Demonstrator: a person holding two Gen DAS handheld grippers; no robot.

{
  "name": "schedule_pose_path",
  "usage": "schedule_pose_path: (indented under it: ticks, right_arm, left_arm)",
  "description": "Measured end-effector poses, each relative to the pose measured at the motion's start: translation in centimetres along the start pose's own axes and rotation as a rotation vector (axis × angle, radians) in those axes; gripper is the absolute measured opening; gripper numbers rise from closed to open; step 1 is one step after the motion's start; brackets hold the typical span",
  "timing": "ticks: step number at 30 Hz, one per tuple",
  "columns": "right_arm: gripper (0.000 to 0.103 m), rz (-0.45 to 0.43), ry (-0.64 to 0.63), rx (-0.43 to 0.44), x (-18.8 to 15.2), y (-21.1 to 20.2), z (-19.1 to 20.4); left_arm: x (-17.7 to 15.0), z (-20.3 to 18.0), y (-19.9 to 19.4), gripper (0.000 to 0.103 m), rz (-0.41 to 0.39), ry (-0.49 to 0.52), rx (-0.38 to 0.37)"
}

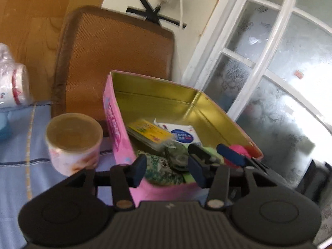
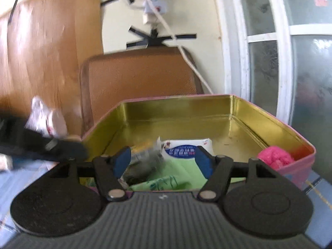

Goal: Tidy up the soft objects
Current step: 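Move the left gripper to the bag of cotton swabs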

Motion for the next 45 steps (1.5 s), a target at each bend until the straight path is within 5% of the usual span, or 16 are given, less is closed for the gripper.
schedule_pose_path:
  ticks: [7,13,16,20,23,28,31,36,45]
  right_arm:
    - [0.068,-0.086,-0.011,0.097,1.3,-2.4,2.6]
    - [0.068,-0.046,-0.081,0.41,3.5,-2.0,9.8]
    - [0.069,0.01,-0.137,0.568,4.3,-0.1,14.3]
    - [0.075,0.103,-0.213,0.696,4.9,4.1,19.9]
    - [0.082,0.176,-0.2,0.74,4.9,7.0,23.2]
    - [0.08,0.322,-0.128,0.789,3.6,11.1,25.6]
    - [0.037,0.329,-0.062,0.862,3.6,10.7,25.6]
    - [0.032,0.314,-0.079,0.832,3.1,7.5,24.7]
    - [0.032,0.294,-0.029,0.777,0.3,-1.2,16.7]
  left_arm:
    - [-2.1,9.2,-7.9,0.05,-0.106,-0.119,0.123]
    - [-3.6,18.8,-14.9,0.05,-0.285,-0.217,0.427]
    - [-4.1,22.0,-17.0,0.051,-0.359,-0.3,0.477]
    - [-4.2,24.3,-18.2,0.053,-0.42,-0.422,0.404]
    - [-4.1,23.9,-17.9,0.054,-0.424,-0.408,0.381]
    - [-3.9,23.3,-17.4,0.056,-0.422,-0.373,0.374]
    - [-4.2,23.7,-17.5,0.056,-0.417,-0.38,0.365]
    - [-4.2,23.8,-17.5,0.057,-0.411,-0.389,0.361]
    - [-4.3,23.1,-17.0,0.062,-0.383,-0.343,0.349]
Point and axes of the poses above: each gripper's, at about its wrist camera, not at the fingertips, and y roughly the way its jaws point, z to its left, x to its top, the point moved 1 cm from there along y, roughly the way its jaws point, and after that the axes turned 13 degrees about -y, right-handed, at the moved point
